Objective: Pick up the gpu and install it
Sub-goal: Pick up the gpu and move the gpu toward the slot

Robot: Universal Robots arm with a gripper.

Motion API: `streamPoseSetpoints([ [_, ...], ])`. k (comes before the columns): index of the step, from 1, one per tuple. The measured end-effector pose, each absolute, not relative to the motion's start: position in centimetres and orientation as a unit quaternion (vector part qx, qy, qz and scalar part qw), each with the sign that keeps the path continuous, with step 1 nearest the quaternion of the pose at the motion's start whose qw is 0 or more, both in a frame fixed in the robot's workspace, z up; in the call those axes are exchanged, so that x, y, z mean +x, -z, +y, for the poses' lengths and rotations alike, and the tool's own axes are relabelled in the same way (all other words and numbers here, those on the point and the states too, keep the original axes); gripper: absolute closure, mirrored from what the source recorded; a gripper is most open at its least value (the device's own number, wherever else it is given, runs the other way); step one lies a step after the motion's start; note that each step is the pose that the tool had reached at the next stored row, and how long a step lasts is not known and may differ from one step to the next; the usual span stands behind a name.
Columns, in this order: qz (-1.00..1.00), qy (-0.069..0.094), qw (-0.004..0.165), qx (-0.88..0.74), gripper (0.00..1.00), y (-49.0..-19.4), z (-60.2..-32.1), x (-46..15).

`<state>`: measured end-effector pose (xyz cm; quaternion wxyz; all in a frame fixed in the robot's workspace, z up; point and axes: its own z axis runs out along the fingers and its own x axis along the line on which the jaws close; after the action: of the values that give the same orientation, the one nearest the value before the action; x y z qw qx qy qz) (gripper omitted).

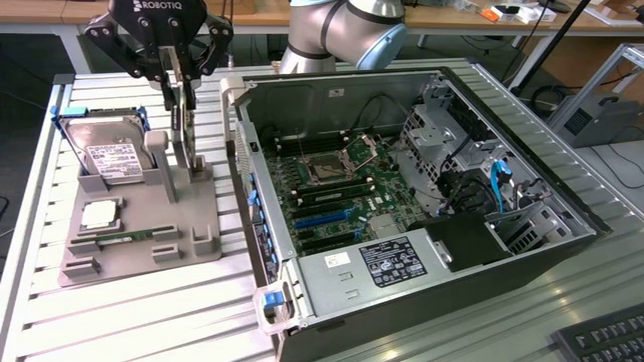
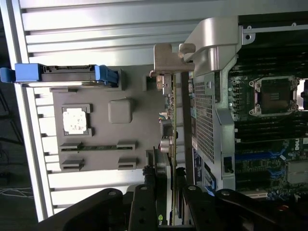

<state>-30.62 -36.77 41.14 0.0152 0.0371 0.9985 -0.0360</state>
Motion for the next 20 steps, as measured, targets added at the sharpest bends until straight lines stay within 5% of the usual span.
streamPoseSetpoints([
  [20, 0.999, 0.036, 0.015, 0.037, 0.73, -42.3, -36.8, -30.6],
])
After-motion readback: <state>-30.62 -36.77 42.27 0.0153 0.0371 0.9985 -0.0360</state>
